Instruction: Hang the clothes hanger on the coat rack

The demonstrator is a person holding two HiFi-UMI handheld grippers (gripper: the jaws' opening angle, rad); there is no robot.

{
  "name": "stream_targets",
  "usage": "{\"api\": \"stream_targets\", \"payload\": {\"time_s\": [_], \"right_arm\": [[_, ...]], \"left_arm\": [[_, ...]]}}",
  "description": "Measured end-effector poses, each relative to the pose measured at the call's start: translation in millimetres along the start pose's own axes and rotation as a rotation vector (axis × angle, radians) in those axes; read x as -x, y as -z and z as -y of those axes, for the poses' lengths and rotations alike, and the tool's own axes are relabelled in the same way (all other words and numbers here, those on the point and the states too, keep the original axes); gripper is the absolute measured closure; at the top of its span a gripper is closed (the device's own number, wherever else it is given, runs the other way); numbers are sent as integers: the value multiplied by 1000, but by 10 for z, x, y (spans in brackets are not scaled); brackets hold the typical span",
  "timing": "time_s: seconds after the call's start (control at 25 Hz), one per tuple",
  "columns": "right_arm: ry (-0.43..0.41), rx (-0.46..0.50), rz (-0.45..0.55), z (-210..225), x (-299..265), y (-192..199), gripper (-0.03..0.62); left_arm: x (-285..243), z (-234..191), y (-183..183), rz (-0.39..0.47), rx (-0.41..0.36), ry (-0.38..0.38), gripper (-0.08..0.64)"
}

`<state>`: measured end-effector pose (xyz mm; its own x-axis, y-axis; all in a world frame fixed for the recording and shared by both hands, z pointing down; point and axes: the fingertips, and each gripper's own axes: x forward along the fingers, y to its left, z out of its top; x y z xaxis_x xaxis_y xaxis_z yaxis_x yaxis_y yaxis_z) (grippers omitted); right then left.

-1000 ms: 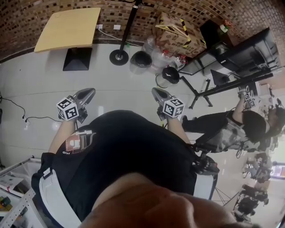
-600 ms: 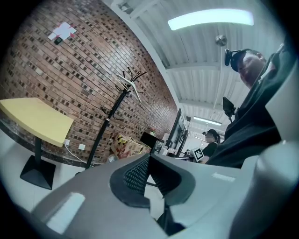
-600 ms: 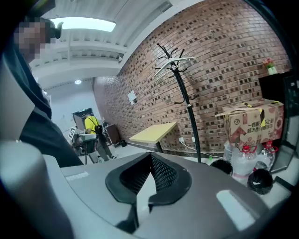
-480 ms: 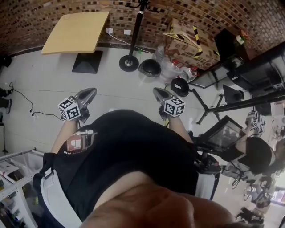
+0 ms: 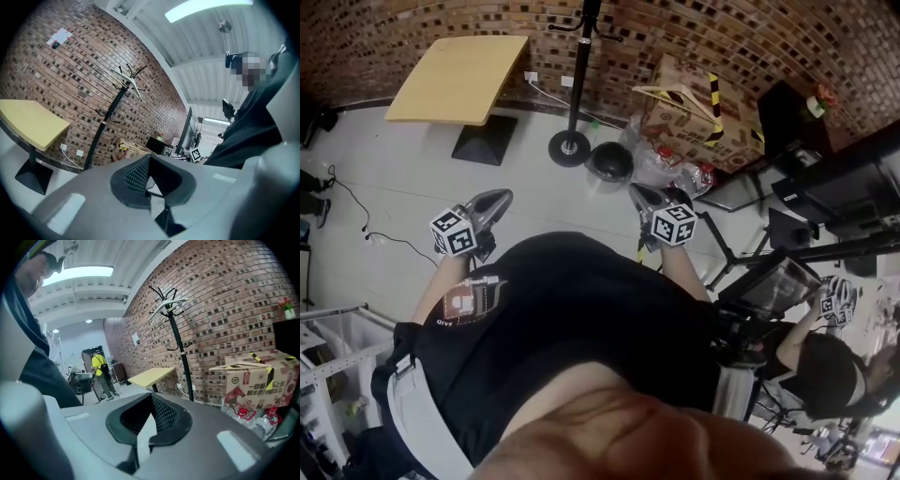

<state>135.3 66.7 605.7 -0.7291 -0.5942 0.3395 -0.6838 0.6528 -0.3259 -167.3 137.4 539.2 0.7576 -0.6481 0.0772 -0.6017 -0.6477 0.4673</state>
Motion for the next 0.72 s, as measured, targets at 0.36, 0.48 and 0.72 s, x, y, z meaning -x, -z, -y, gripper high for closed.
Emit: {"api": "stream_targets", "payload": {"time_s": [0.36,0.48,0.72], "right_arm": [[76,-28,-18,391,-203,-67,578],[141,-24,-6,524,-363,-221,578],[246,-38,44,602,-898,-667,578]], "left_arm": [[-573,-491,-144,-27,20,82,558],[-779,-822,-281,-30,14,145,558],[-1046,-1574,-762,-52,-21,261,558]]}}
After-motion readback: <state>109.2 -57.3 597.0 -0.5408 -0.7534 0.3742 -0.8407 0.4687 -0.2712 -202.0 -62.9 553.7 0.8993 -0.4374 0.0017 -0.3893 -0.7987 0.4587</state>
